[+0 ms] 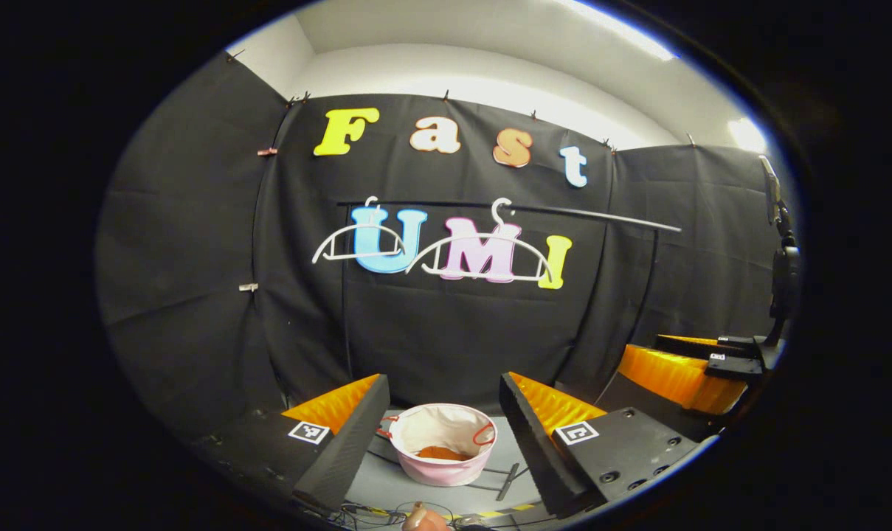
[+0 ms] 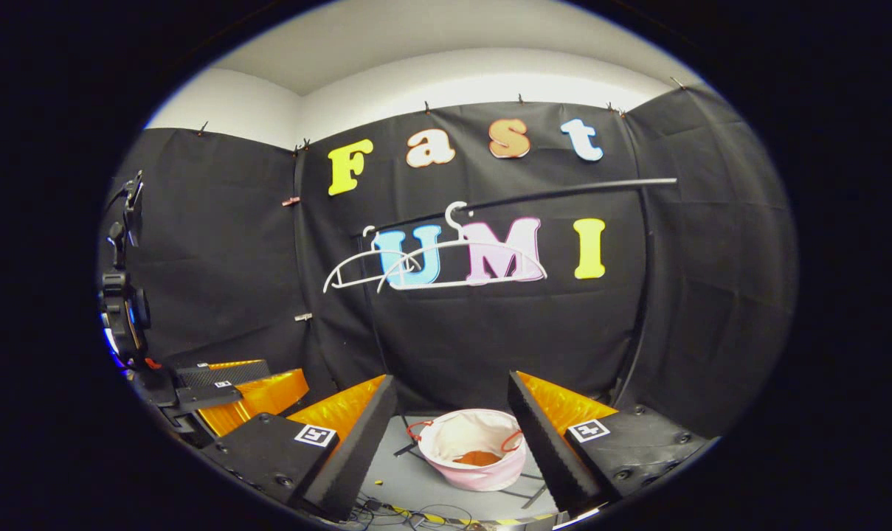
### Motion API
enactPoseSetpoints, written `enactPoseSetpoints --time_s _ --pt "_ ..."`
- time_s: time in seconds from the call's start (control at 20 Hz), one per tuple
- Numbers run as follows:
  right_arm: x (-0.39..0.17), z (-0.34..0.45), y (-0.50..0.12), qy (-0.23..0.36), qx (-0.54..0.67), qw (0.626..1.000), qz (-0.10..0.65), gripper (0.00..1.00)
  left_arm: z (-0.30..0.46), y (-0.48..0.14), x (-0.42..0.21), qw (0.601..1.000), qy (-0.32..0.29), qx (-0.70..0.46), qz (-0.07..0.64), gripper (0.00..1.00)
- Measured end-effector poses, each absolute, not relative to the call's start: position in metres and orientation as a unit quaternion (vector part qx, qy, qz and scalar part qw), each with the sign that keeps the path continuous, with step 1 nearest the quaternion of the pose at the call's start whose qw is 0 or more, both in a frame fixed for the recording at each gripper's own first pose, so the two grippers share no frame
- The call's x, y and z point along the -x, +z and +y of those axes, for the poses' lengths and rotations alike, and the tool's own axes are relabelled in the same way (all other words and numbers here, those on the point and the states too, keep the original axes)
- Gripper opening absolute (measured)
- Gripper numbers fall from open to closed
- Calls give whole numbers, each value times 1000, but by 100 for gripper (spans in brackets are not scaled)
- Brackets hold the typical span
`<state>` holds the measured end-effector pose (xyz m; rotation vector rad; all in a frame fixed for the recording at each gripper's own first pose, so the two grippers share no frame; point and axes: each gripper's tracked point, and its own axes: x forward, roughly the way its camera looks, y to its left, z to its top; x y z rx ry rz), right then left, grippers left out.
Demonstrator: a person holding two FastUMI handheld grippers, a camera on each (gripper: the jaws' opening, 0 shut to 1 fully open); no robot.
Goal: Grasp the clothes on the hanger with both hands and then place them into the laundry hamper below.
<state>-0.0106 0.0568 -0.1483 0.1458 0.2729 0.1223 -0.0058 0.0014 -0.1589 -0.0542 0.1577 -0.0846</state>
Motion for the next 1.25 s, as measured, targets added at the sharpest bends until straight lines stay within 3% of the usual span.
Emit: enactPoseSetpoints --time_s 0.15,0.25,0.6,0.75,0.8,0.85,1.25 --pt "23 55 -121 56 -77 989 109 100 -6 -124 19 997 -56 25 47 92" --pt "29 52 -102 51 -73 992 91 95 -8 -105 28 998 -60 20 30 92" --pt "34 75 -38 63 -50 996 24 100 0 -51 50 998 -54 21 -11 95" --pt "40 89 -17 65 -54 996 0 100 3 -36 59 998 -51 33 -29 95" --pt "42 89 -11 63 -53 997 -8 92 3 -32 62 998 -51 34 -34 95" --pt "47 87 -5 58 -51 997 -17 97 1 -29 64 997 -53 31 -38 95" --pt "59 86 13 42 -44 998 -28 97 4 -19 74 998 -34 -5 -54 95"
